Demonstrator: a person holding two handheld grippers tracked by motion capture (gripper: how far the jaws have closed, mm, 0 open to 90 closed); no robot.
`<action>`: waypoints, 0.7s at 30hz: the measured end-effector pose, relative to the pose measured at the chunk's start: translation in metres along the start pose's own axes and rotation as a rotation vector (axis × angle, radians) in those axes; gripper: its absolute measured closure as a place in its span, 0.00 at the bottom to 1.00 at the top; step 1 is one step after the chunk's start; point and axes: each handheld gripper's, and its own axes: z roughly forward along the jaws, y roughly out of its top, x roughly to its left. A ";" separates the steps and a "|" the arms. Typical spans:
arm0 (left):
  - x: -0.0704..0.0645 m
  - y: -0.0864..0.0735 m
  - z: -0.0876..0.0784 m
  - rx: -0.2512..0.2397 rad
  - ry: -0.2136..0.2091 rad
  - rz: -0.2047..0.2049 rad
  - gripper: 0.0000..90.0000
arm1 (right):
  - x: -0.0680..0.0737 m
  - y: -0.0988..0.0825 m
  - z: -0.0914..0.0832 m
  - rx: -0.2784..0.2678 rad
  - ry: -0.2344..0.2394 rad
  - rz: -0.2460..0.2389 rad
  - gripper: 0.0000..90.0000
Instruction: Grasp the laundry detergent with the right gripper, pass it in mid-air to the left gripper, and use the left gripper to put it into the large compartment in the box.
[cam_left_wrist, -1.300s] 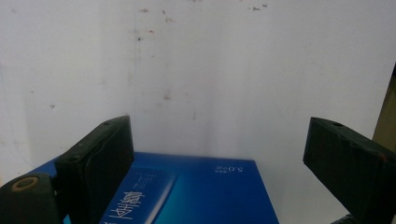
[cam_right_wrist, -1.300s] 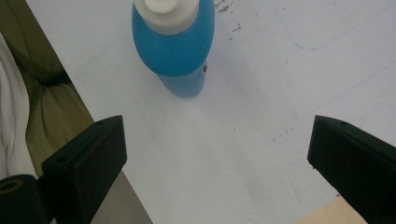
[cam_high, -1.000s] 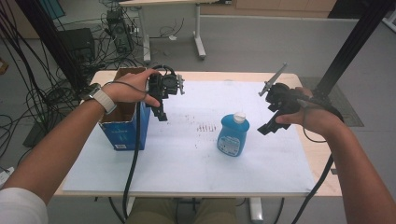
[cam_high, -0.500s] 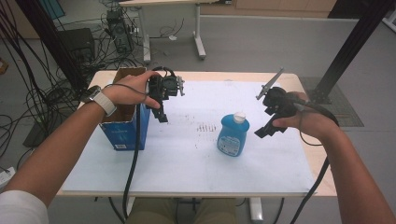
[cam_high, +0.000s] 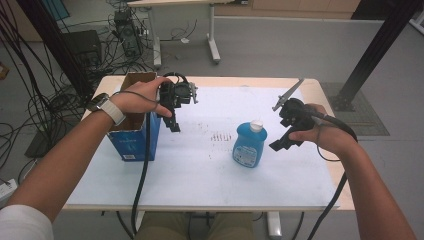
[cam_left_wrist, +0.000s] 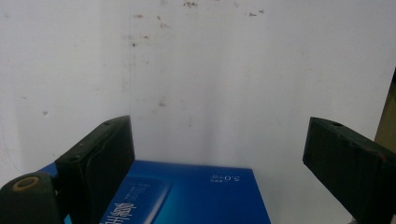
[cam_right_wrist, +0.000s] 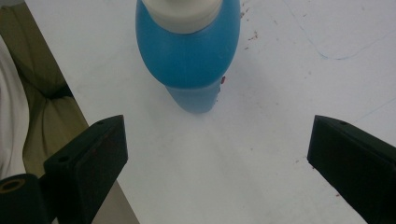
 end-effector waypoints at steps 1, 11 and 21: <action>0.000 0.000 0.000 0.000 0.000 0.000 0.10 | 0.000 0.000 0.001 -0.002 0.000 0.001 0.05; 0.000 -0.002 0.004 0.002 -0.009 -0.001 0.11 | 0.002 0.001 0.011 -0.042 0.010 -0.002 0.06; -0.001 -0.004 0.006 0.002 -0.010 -0.004 0.11 | 0.003 0.004 0.022 -0.083 0.014 -0.013 0.06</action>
